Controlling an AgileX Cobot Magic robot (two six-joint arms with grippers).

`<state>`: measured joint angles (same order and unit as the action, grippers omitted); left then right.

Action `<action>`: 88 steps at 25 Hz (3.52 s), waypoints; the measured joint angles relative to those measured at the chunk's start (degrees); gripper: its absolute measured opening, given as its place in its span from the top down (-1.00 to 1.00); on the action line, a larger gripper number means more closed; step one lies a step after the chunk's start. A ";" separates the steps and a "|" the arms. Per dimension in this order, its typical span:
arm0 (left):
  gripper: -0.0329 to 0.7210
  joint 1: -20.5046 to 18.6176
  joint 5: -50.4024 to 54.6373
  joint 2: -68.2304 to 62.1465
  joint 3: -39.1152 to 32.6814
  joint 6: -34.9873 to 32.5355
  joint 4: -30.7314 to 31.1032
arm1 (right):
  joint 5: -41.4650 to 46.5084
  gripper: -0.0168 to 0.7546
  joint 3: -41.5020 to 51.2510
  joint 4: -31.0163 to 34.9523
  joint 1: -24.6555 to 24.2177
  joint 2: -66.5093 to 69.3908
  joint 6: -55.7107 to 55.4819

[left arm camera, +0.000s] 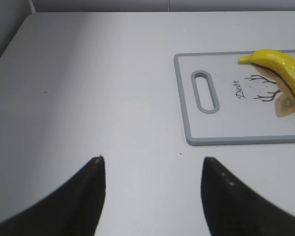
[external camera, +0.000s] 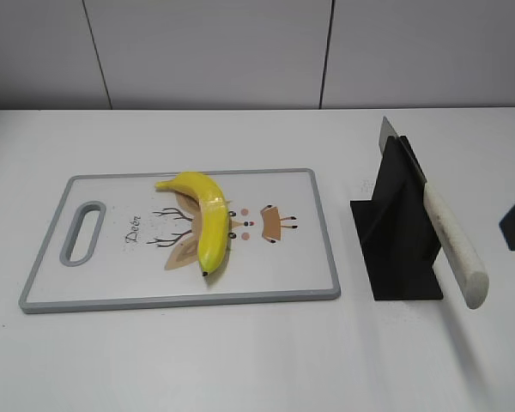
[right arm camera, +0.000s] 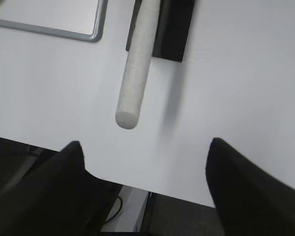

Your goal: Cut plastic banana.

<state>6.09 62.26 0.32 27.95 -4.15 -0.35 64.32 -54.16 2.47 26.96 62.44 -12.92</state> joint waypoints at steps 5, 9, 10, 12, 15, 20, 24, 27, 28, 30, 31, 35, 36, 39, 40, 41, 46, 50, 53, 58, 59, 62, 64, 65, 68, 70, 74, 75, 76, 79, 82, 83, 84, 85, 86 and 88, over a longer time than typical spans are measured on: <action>-0.64 0.00 0.00 0.00 0.00 0.00 0.00 | 0.00 -0.57 -3.72 0.40 0.00 10.26 -0.09; -0.62 0.00 0.00 0.00 0.00 0.00 0.00 | -2.55 -0.57 -4.40 0.40 0.00 16.55 -0.21; -0.62 0.00 0.00 0.00 0.00 0.00 0.00 | -3.02 -0.57 -4.40 0.40 0.00 18.14 -0.27; -0.60 0.00 0.00 0.00 0.00 0.00 0.00 | -3.65 -0.57 -4.40 0.40 0.00 20.99 -0.33; -0.60 0.00 0.00 0.00 0.00 0.00 0.00 | -5.19 -0.57 -4.40 0.44 0.00 25.21 -0.68; -0.60 0.00 0.00 0.00 0.00 0.00 0.00 | -7.15 -0.42 -4.45 0.44 0.00 29.64 -3.26; -0.58 0.00 0.00 0.00 0.00 0.00 0.00 | -7.15 -0.10 -4.45 0.44 0.00 30.50 -5.81; -0.56 0.00 0.00 0.00 0.00 0.00 0.00 | -7.15 0.17 -4.45 0.62 0.00 30.50 -6.54; -0.56 0.00 0.00 0.00 0.00 0.00 0.00 | -7.09 0.26 -4.45 0.70 0.00 30.50 -6.61; -0.56 0.00 0.00 0.00 0.00 0.00 0.00 | -6.66 0.50 -4.45 0.18 0.00 30.50 -6.96; -0.56 0.00 0.00 0.00 0.00 0.00 0.00 | -6.47 0.52 -4.45 -0.06 0.00 30.50 -7.33; -0.55 0.00 0.00 0.00 0.00 0.00 0.00 | -6.17 0.52 -4.45 -0.13 0.00 30.50 -7.61; -0.55 0.00 0.00 0.00 0.00 0.00 0.00 | -6.17 0.52 -4.45 -0.13 0.00 30.44 -7.61; -0.55 0.00 0.00 0.00 0.00 0.00 0.00 | -5.81 0.52 -4.45 0.44 0.00 29.62 -7.61; -0.55 0.00 0.00 0.00 0.00 0.00 0.00 | -5.66 0.52 -4.45 0.64 0.00 29.17 -7.61; -0.55 0.00 0.00 0.00 0.00 0.00 0.00 | -5.54 0.52 -4.45 1.07 0.00 28.51 -7.66; -0.55 0.00 0.00 0.00 0.00 0.00 0.00 | -4.37 0.52 -4.45 1.62 0.00 25.14 -7.85; -0.55 0.00 0.00 0.00 0.00 0.00 0.00 | -3.86 0.52 -4.45 1.69 0.00 23.02 -7.92; -0.55 0.00 0.00 0.00 0.00 0.00 0.00 | -3.41 0.52 -4.76 1.69 0.00 21.69 -7.92; -0.55 0.00 0.00 0.00 0.00 0.00 0.00 | -2.43 0.52 -6.95 1.57 0.00 19.49 -8.18; -0.55 0.00 0.00 0.00 0.00 0.00 0.00 | -2.43 0.52 -7.48 1.57 0.00 18.99 -7.84; -0.55 0.00 0.00 0.00 0.00 0.00 0.00 | -2.10 0.52 -9.25 1.65 0.07 17.70 -7.67; -0.55 0.00 0.00 0.00 0.00 0.00 0.00 | -1.10 0.52 -10.39 1.22 0.07 17.12 -7.60; -0.55 0.00 0.00 0.00 0.00 0.00 0.00 | -0.75 0.52 -11.04 0.98 0.07 16.76 -7.60; -0.55 0.00 0.00 0.00 0.00 0.00 0.00 | -0.53 0.52 -12.79 0.83 0.07 15.97 -7.37; -0.55 0.00 0.00 0.00 0.00 0.00 0.00 | -0.59 0.52 -13.83 0.69 0.07 15.65 -6.44; -0.55 0.00 0.00 0.00 0.00 0.00 0.00 | -0.71 0.52 -16.34 0.42 0.07 15.53 -3.68; -0.55 0.00 0.00 0.00 0.00 0.00 0.00 | -0.71 0.52 -16.92 0.54 0.07 15.53 -1.98; -0.55 0.00 -0.06 0.00 0.06 0.00 0.00 | -0.71 0.52 -17.45 0.74 0.07 15.53 0.07; -0.55 0.00 -0.37 0.00 0.88 0.00 -0.59 | -0.65 0.52 -18.94 0.92 0.07 15.53 5.66; -0.55 0.00 -2.22 -1.70 2.78 -0.40 -2.76 | -0.54 0.52 -21.33 0.92 0.07 15.66 7.78; -0.55 0.00 -3.52 -3.12 3.55 -1.19 -3.73 | -0.54 0.52 -22.43 0.92 0.02 15.97 8.68; -0.55 0.00 -4.62 -4.90 4.27 -2.38 -4.87 | -0.38 0.52 -23.39 0.92 -0.04 16.45 10.02; -0.55 0.00 -6.02 -6.95 4.86 -3.40 -5.63 | -0.25 0.52 -24.56 0.92 -0.09 17.02 11.41; -0.55 0.00 -7.40 -8.83 5.55 -4.60 -6.30 | 0.04 0.52 -25.82 0.92 -0.15 17.90 13.23; -0.55 0.00 -9.75 -13.80 6.93 -6.66 -6.85 | 1.33 0.52 -28.24 0.92 -0.26 20.04 16.89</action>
<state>6.09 52.50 -13.48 34.88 -10.81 -7.20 65.65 -82.40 3.39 26.70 82.47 3.97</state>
